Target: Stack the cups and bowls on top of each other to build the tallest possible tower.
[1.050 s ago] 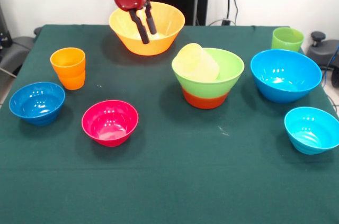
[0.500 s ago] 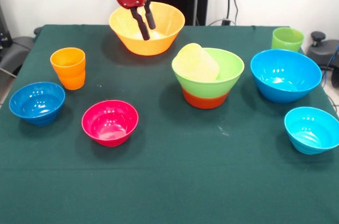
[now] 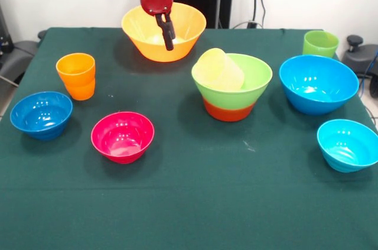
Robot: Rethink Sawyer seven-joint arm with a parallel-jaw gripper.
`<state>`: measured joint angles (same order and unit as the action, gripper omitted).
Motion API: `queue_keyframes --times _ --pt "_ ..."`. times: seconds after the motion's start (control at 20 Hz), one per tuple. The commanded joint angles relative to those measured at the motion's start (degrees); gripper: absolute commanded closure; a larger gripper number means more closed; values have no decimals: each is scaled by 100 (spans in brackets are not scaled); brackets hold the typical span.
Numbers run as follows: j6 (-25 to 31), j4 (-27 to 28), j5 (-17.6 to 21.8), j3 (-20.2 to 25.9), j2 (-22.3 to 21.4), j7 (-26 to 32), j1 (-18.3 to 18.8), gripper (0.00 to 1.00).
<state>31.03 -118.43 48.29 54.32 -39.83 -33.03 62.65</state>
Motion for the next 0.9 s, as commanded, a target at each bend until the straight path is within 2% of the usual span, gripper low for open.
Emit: queue_keyframes --times 0.05,0.4,0.9 --pt "138 32 707 -6 10 676 -239 0" --pt "8 110 1046 -132 193 585 -235 0" --pt "-319 124 1709 -499 565 58 -320 0"
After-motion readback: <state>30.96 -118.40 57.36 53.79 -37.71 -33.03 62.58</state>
